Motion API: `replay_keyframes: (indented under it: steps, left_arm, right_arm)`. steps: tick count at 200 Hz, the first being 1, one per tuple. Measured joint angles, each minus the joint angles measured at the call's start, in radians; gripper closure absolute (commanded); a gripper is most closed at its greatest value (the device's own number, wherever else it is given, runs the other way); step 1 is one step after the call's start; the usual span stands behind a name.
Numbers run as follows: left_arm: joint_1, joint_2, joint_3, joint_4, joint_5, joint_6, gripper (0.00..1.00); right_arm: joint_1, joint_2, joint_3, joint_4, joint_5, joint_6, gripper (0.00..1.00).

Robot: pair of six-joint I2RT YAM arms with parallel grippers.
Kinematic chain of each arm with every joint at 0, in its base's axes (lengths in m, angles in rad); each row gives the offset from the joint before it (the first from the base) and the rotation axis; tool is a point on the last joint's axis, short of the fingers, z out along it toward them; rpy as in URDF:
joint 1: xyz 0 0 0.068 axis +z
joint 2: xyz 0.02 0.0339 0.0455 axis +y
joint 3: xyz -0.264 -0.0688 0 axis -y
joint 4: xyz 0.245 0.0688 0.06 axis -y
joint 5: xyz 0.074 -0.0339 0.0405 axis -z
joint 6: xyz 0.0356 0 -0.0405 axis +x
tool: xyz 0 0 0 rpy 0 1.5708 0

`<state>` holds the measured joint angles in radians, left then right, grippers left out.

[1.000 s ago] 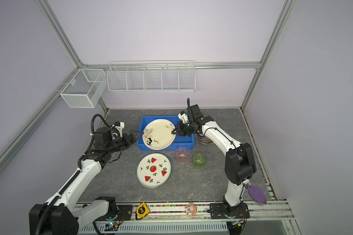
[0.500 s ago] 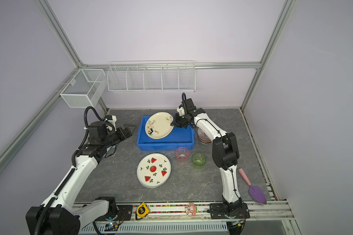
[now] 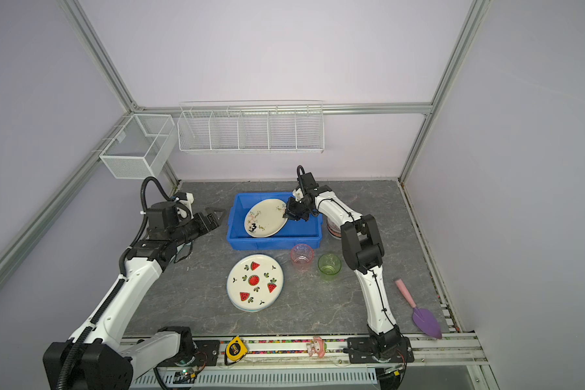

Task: Place the mixed dishes into the plastic bin
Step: 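Lower the flower-print plate into the blue bin and open the right gripper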

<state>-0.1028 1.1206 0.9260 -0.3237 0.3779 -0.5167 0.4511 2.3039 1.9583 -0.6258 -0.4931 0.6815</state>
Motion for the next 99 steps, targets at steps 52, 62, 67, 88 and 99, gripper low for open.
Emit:
replay_keyframes:
  steps: [52,62,67,88,99]
  left_arm:
    - [0.0,0.0,-0.004,0.0,0.0,-0.001,0.01]
    - [0.0,0.0,-0.005,0.0,0.0,-0.001,0.01]
    - [0.0,0.0,-0.005,0.0,0.0,-0.001,0.01]
    - [0.0,0.004,-0.005,0.0,0.001,-0.001,0.01]
    - [0.0,0.006,-0.005,0.0,0.0,-0.001,0.01]
  right_arm:
    - [-0.002,0.021,0.0,0.002,0.0,-0.001,0.93]
    - [-0.003,0.021,0.0,0.001,0.0,-0.001,0.93]
    - [-0.004,0.021,0.0,0.001,0.0,-0.001,0.93]
    - [-0.005,0.021,0.0,0.001,0.0,-0.001,0.92]
    - [-0.006,0.021,0.0,0.001,0.001,-0.001,0.92]
